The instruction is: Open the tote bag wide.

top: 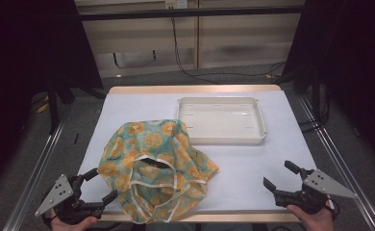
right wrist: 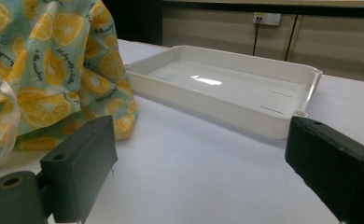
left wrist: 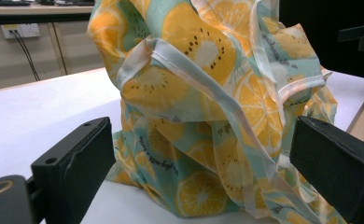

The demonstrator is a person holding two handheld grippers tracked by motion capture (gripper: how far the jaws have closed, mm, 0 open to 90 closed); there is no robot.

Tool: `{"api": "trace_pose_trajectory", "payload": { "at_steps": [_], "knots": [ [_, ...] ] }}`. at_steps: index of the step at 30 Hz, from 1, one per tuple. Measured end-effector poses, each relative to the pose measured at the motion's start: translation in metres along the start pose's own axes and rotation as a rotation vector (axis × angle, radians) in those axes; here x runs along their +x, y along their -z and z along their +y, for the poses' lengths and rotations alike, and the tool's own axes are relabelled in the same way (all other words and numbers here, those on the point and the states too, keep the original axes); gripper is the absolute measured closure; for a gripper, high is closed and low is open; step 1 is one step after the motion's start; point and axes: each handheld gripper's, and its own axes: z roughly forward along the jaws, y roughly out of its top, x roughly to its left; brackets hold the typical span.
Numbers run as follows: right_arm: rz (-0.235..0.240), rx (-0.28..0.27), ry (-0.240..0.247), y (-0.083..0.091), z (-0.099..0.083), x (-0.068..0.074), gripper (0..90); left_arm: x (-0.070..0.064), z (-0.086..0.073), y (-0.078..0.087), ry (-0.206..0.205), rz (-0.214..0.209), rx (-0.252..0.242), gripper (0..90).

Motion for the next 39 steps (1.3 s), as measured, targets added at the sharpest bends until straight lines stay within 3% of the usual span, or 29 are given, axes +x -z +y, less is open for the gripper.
{"api": "trace_pose_trajectory", "payload": {
  "at_steps": [2,11,15,23,25,26,30,34,39],
  "knots": [
    [0.001,0.002,-0.004,0.000,0.000,0.001,9.7,0.001,0.000,0.001,-0.026,-0.004,0.019,7.6],
    [0.046,-0.002,-0.003,-0.004,0.002,0.006,23.3,0.001,0.000,-0.001,-0.017,-0.010,0.014,11.4],
    [0.077,0.011,0.009,-0.007,0.003,0.011,30.4,0.000,0.000,-0.001,-0.037,-0.010,0.039,15.0],
    [0.183,0.040,0.049,-0.015,0.008,0.025,43.2,-0.001,0.001,0.000,-0.045,-0.035,0.041,15.8],
    [0.234,0.052,0.044,-0.018,0.012,0.033,47.1,-0.001,0.000,0.001,-0.034,-0.040,0.041,18.5],
    [0.246,0.044,0.031,-0.019,0.013,0.035,49.0,0.000,0.000,0.001,-0.034,-0.044,0.044,20.2],
    [0.298,0.068,0.072,-0.029,0.017,0.048,58.1,-0.001,0.000,0.000,-0.025,-0.076,0.053,32.0],
    [0.387,0.092,0.097,-0.040,0.018,0.063,65.2,-0.001,0.000,0.001,-0.021,-0.095,0.063,44.0],
    [0.469,0.109,0.116,-0.057,0.021,0.080,67.2,-0.002,0.000,0.000,-0.028,-0.108,0.079,50.1]
  ]
}}
